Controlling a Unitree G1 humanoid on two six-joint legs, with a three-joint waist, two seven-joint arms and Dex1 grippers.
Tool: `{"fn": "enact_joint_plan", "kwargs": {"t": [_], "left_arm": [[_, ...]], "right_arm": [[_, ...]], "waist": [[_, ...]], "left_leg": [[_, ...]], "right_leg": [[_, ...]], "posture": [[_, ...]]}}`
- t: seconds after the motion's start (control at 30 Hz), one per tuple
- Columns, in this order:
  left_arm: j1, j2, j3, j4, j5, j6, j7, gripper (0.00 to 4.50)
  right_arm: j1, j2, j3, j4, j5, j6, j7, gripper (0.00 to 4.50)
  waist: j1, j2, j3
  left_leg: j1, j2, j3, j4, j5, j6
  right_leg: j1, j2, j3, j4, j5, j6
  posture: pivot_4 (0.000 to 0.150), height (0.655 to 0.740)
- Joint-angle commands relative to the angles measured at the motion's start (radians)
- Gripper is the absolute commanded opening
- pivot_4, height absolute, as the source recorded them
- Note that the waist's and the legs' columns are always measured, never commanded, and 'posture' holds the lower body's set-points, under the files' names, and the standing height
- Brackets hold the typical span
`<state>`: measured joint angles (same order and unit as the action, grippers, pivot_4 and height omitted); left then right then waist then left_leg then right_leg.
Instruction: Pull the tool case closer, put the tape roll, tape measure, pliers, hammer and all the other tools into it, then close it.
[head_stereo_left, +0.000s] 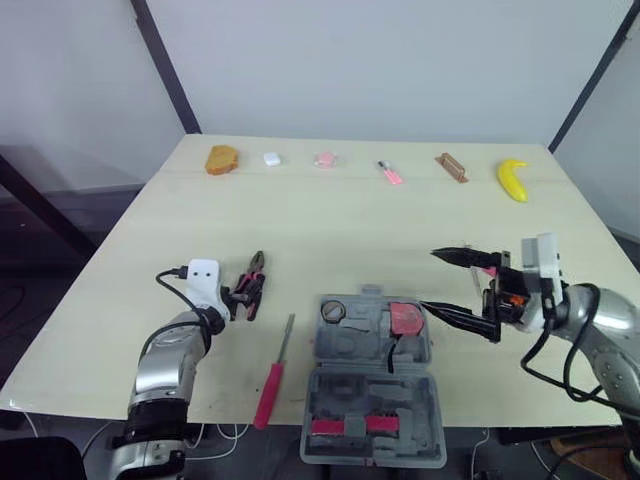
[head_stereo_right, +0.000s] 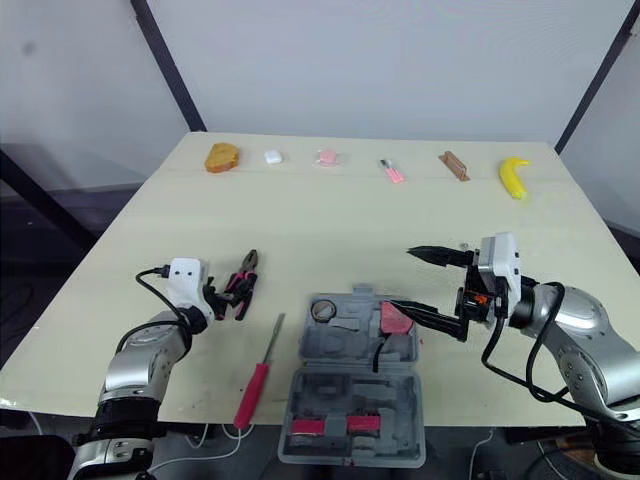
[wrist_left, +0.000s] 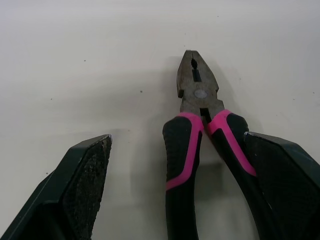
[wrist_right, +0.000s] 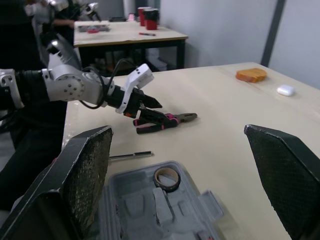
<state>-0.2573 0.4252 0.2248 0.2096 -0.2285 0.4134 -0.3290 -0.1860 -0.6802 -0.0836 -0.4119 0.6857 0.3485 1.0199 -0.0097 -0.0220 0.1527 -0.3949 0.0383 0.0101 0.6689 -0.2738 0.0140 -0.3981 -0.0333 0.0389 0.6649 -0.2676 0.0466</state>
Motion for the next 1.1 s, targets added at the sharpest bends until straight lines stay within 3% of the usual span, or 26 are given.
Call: {"fn": "enact_joint_plan", "kwargs": {"t": [0.03, 0.7, 0.8, 0.93, 1.1], "left_arm": [[-0.004, -0.017, -0.015, -0.023, 0.008, 0.007, 0.012, 4.5], [-0.066, -0.054, -0.027, 0.062, 0.046, -0.016, 0.038, 4.5], [-0.068, -0.058, -0.021, 0.07, 0.044, -0.027, 0.04, 3.86], [-0.053, -0.055, -0.02, 0.056, 0.041, -0.026, 0.028, 2.49], [-0.034, -0.047, -0.022, 0.041, 0.046, -0.028, 0.024, 2.48]], "right_arm": [[-0.011, -0.014, 0.004, -0.01, -0.019, -0.001, 0.007, 4.43], [-0.038, 0.012, 0.02, -0.019, -0.03, 0.01, -0.012, 4.43], [-0.044, 0.009, 0.02, -0.017, -0.029, 0.012, -0.007, 4.5], [-0.048, 0.011, 0.023, -0.015, -0.033, 0.014, -0.005, 4.5], [-0.047, 0.013, 0.025, -0.012, -0.039, 0.012, -0.005, 4.5]], "waist": [[0.0, 0.0, 0.0], [0.001, 0.0, 0.0], [0.003, 0.0, 0.0], [0.002, 0.0, 0.0], [0.001, 0.0, 0.0]], "left_leg": [[0.0, 0.0, 0.0, 0.0, 0.0, 0.0], [-0.001, -0.001, -0.001, 0.0, 0.0, 0.0], [-0.001, -0.001, -0.002, 0.001, 0.0, 0.0], [-0.001, -0.001, -0.002, 0.001, 0.0, 0.0], [-0.001, -0.001, -0.002, 0.001, 0.0, 0.0]], "right_leg": [[0.0, 0.0, 0.0, 0.0, 0.0, 0.0], [0.0, 0.0, -0.002, 0.0, 0.0, 0.0], [0.0, 0.0, -0.002, 0.0, 0.0, 0.0], [0.0, 0.0, -0.002, 0.0, 0.0, 0.0], [0.0, 0.0, -0.002, 0.0, 0.0, 0.0]], "posture": [[0.15, 0.74], [0.15, 0.74], [0.15, 0.74], [0.15, 0.74], [0.15, 0.74]]}}
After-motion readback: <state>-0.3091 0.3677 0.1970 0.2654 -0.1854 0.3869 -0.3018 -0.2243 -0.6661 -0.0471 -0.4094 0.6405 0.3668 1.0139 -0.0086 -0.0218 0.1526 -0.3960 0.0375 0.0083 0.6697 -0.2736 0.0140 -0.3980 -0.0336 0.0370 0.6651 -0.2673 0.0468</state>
